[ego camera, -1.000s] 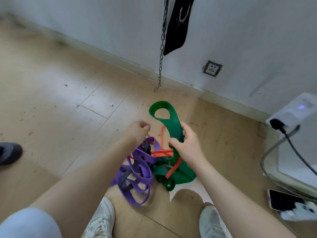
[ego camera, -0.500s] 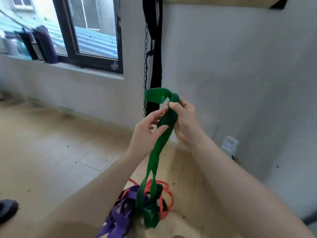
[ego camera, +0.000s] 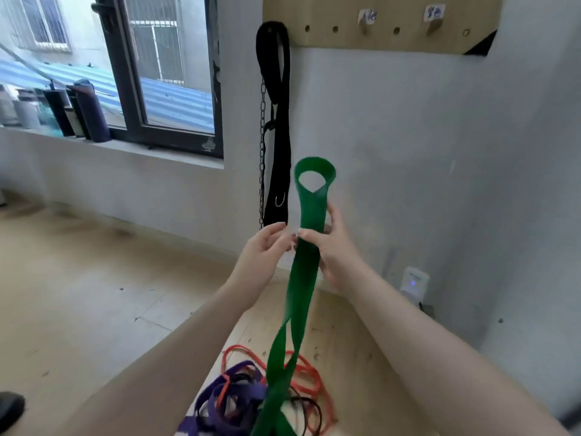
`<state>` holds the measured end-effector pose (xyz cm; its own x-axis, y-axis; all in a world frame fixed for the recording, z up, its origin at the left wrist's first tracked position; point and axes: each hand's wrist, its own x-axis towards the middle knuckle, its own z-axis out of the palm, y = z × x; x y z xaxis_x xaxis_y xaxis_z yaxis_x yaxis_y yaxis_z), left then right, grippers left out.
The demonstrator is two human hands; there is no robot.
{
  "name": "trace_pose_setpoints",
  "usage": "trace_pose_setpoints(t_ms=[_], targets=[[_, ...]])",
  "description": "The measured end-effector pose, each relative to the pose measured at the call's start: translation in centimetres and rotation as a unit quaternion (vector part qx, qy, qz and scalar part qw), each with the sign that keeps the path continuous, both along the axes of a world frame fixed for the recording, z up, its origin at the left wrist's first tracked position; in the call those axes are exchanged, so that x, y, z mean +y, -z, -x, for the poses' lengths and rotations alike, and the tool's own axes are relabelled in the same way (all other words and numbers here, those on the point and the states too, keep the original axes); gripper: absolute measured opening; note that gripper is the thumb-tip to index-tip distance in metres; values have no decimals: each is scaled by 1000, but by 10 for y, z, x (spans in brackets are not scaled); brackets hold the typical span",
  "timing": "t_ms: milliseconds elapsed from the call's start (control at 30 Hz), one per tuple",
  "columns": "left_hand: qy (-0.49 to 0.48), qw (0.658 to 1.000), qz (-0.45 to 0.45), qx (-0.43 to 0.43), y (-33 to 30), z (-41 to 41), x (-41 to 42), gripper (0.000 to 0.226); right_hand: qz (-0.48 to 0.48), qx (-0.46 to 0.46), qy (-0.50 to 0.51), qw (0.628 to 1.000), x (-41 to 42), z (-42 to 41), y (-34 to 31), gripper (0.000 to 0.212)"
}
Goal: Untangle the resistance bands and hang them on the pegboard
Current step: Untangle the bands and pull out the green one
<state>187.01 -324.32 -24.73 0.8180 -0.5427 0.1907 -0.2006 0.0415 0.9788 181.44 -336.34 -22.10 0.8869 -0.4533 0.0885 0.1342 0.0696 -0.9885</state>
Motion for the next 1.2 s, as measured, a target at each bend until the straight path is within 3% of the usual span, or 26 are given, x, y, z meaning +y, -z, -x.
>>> trace_pose_setpoints(t_ms=[167, 300, 467, 567, 767, 967, 1100, 1200], targets=[[-12, 982, 29, 184, 32, -9, -9, 27, 67, 66, -64, 994, 4, 17, 73, 66], [-86, 963, 95, 238, 47, -17, -12, 28, 93, 78, -76, 990, 5, 24, 103, 70], [-73, 981, 26, 179, 48, -16, -15, 21, 113, 130, -89, 981, -4, 21, 118, 69], [-74, 992, -48, 92, 51, -17, -16, 23, 81, 128, -18, 988, -14, 13, 113, 59], [-78, 990, -112, 27, 45, -26, -6, 31, 253, 131, 65, 956, -34, 2, 102, 44], [-43, 990, -131, 37, 47, -38, 13, 23, 92, 125, 35, 987, -59, 1, 97, 30], [21, 993, -64, 100, 51, -41, 22, 17, 34, 120, -39, 991, -64, 3, 97, 28], [77, 988, 1, 137, 55, -38, 27, 15, -72, 97, -58, 991, -63, 4, 103, 28]])
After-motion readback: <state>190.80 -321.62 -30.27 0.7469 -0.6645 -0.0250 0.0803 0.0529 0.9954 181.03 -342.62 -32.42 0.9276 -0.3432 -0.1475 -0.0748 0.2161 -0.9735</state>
